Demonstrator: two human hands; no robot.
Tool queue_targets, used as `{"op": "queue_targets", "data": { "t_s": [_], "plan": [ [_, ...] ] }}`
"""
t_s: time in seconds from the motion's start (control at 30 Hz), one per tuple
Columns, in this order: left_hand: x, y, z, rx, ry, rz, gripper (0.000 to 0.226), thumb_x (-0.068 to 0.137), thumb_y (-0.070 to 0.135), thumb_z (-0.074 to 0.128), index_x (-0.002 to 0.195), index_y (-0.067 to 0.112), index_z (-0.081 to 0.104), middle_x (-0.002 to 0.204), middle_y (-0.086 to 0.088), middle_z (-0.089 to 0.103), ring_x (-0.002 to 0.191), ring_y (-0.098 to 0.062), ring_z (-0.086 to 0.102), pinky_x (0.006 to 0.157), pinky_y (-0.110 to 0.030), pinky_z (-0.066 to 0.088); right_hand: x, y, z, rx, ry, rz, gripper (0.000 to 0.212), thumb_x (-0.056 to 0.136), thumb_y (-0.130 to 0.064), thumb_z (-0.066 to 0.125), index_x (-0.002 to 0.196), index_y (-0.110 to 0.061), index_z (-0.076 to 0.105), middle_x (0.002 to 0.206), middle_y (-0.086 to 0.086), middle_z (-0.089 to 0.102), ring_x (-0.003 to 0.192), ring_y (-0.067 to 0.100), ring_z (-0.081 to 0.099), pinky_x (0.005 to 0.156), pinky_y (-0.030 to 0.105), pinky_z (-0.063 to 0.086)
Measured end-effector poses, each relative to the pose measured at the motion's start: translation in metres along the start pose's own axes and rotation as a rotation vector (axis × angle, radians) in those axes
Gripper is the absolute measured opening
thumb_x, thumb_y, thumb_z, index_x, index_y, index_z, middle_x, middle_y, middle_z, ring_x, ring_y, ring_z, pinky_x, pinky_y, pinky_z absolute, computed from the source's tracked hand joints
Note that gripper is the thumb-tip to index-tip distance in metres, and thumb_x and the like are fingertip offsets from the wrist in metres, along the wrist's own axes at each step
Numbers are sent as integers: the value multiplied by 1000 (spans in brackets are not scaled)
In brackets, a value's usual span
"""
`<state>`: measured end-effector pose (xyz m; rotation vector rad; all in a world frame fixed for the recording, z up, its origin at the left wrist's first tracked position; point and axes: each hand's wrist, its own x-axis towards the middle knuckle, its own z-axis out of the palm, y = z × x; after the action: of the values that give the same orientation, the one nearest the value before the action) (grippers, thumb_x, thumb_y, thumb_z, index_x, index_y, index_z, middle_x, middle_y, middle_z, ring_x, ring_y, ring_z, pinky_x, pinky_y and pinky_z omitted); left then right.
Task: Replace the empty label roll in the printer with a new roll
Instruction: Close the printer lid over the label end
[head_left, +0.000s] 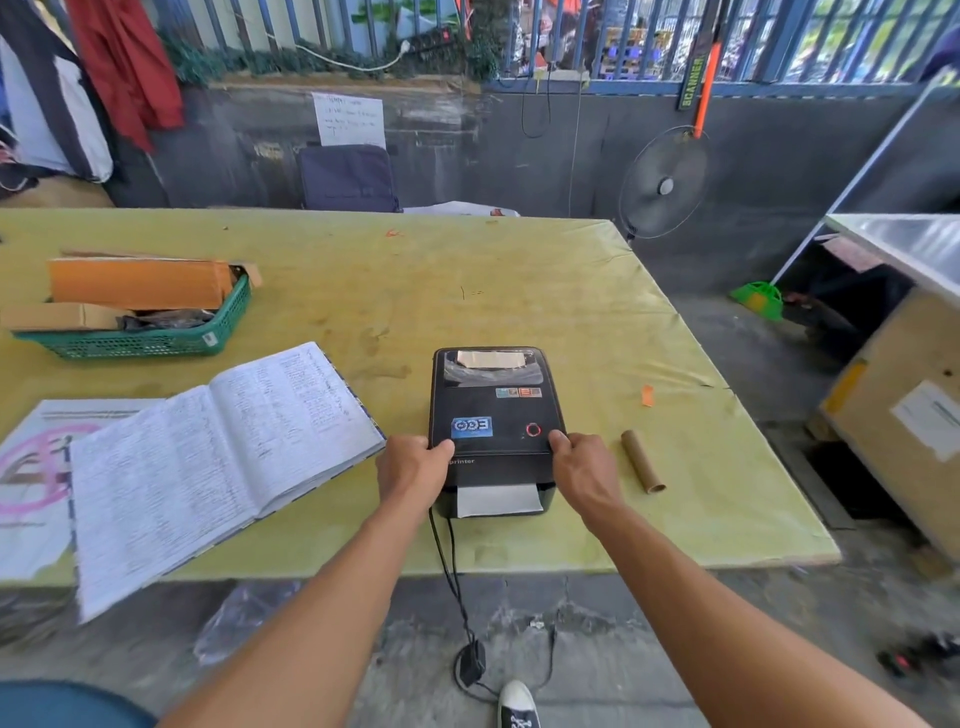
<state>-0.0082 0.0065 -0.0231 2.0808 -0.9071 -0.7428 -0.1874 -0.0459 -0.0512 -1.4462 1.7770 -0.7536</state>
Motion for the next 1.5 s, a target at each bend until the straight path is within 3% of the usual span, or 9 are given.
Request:
{"op": "queue_targets", "data": {
  "t_s": [0.27, 0.4, 0.5, 0.63, 0.8, 0.93, 1.17, 1.33, 1.5],
  "plan": [
    [1, -16, 1, -65, -62, -18, 18, 86, 24, 71, 79, 7, 69, 82, -5, 64, 80, -25, 55, 68, -25, 35, -4, 14, 4, 48, -18, 68, 41, 100, -36, 52, 73, -7, 64, 57, 1, 46, 64, 26, 42, 62, 31, 34],
    [-6, -9, -2, -94, -58, -81, 46, 89, 19, 70, 57, 21, 37, 62, 8, 39, 80, -22, 43, 73, -27, 33, -4, 15, 2, 111, -54, 140, 46, 97, -40, 54, 90, 2, 69, 60, 4, 49, 64, 25, 44, 62, 33, 37],
    [-7, -6, -2, -123, -78, -115, 44, 89, 18, 70, 58, 20, 38, 74, 4, 49, 85, -23, 45, 76, -28, 34, -5, 14, 2, 111, -71, 169, 48, 96, -44, 53, 104, 1, 68, 71, 8, 58, 74, 34, 60, 67, 40, 48],
    [-6, -7, -1, -140, -48, -115, 23, 88, 21, 71, 102, 3, 68, 117, -13, 65, 109, -30, 58, 85, -32, 44, -4, 13, 3, 99, -65, 193, 50, 95, -47, 53, 109, -1, 67, 77, 10, 62, 95, 40, 68, 69, 39, 47],
    [0, -5, 1, -72, -49, -154, 50, 87, 17, 71, 57, 19, 32, 61, 3, 38, 58, -16, 42, 72, -31, 36, -2, 12, 3, 90, -76, 213, 48, 95, -47, 52, 106, -3, 68, 89, 12, 69, 94, 37, 69, 78, 42, 52],
    [3, -1, 0, -37, -55, -186, 47, 85, 17, 72, 56, 17, 35, 61, 0, 44, 76, -27, 53, 73, -34, 44, -3, 11, 5, 109, -57, 219, 47, 95, -47, 53, 104, -3, 68, 100, 15, 73, 93, 37, 70, 85, 47, 52],
    [3, -2, 2, -40, -38, -190, 48, 86, 18, 72, 56, 18, 34, 63, 0, 46, 77, -27, 56, 74, -34, 47, -6, 11, 5, 135, -55, 219, 30, 96, -45, 51, 75, -27, 62, 73, 4, 66, 87, 34, 72, 83, 44, 53],
    [1, -5, 2, -52, -36, -182, 49, 87, 19, 71, 57, 20, 32, 67, -2, 49, 74, -28, 57, 77, -39, 53, -10, 9, 4, 127, -68, 216, 36, 98, -44, 48, 115, -20, 68, 66, 2, 63, 84, 31, 72, 84, 45, 54],
    [0, -7, 3, -77, -17, -174, 50, 87, 18, 71, 57, 21, 31, 68, -3, 49, 70, -26, 51, 67, -34, 44, -12, 7, 2, 137, -66, 218, 38, 99, -43, 48, 123, -19, 66, 71, 2, 63, 66, 22, 68, 77, 39, 52]
  ]
}}
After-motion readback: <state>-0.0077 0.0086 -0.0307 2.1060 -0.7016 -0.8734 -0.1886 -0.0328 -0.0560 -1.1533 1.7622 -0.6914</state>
